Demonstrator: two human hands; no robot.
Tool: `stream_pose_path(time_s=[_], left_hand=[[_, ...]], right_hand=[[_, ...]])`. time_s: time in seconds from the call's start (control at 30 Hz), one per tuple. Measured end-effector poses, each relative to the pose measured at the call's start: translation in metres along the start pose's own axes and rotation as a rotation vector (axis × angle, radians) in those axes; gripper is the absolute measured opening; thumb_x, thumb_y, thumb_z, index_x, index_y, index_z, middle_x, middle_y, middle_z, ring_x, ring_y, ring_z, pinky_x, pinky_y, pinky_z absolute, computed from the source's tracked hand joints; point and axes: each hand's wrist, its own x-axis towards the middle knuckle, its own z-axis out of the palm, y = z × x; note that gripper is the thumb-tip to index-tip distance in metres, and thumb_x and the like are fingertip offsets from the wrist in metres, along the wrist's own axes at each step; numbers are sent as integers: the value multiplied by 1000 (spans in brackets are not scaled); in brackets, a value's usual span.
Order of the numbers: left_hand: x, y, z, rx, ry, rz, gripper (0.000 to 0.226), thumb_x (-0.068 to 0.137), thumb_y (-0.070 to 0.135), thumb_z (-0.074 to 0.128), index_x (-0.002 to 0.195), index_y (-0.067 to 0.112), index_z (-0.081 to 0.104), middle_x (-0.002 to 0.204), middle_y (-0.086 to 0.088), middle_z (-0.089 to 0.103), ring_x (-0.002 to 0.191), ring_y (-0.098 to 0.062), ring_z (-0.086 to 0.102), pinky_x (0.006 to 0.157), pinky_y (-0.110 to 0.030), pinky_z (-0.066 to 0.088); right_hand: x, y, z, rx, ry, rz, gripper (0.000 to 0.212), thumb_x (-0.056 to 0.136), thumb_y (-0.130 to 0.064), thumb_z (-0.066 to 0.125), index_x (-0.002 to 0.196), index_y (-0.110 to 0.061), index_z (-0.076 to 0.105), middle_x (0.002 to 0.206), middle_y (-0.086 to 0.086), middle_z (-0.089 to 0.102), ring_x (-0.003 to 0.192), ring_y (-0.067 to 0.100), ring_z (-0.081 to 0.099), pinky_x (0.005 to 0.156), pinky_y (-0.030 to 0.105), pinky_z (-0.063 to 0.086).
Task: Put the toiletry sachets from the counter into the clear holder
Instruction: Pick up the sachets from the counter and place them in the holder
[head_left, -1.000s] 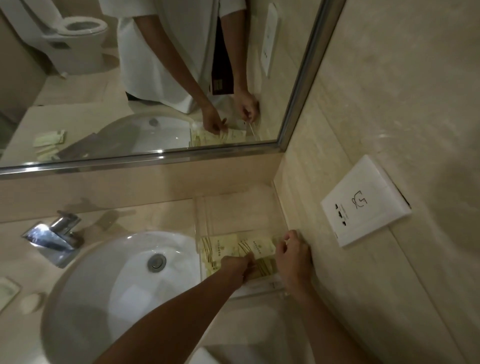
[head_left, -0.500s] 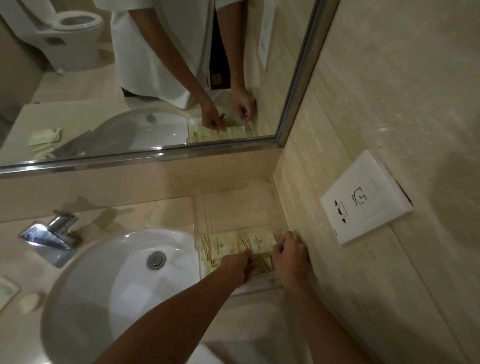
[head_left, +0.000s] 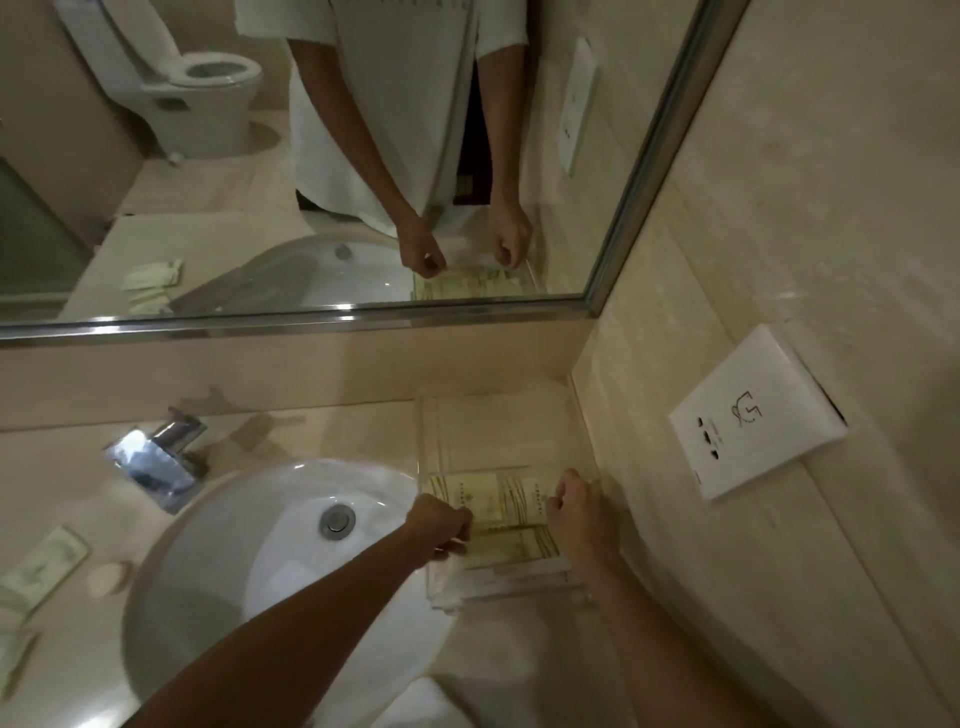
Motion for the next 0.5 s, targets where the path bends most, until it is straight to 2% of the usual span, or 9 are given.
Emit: stream_pose_path(time_s=[0.07, 0.17, 0.33, 0.5], left_hand=[[-2, -6, -30, 145, 93, 85, 15, 85, 15, 64, 84, -1, 68, 67, -6, 68, 45, -13, 60, 41, -18, 43], [-13, -20, -75, 253, 207, 157, 16, 85, 16, 64, 81, 2, 68, 69, -8, 70, 48, -15, 62, 40, -18, 43], [-41, -54, -130, 250, 343, 189, 13, 77, 11, 64, 72, -1, 67, 66, -17, 71, 46, -18, 60, 42, -17, 40], [-67, -96, -172, 224, 397, 176, 17, 80, 15, 64, 65, 8, 60, 74, -19, 73, 56, -24, 65, 54, -25, 49]], right_hand=[[2, -12, -1, -18, -66, -25, 9, 87, -23, 55, 92, -16, 57, 92, 7, 69, 87, 27, 65, 69, 34, 52], [1, -39, -4, -89, -130, -103, 12, 87, -23, 52, 94, -16, 59, 100, 7, 67, 95, 28, 64, 73, 33, 49], [-15, -89, -2, -149, -177, -260, 13, 89, -19, 49, 95, -13, 59, 100, 8, 64, 89, 26, 62, 67, 30, 45], [-44, -149, 11, -164, -244, -380, 19, 86, -20, 50, 102, -13, 59, 109, 12, 61, 102, 32, 60, 80, 34, 47]])
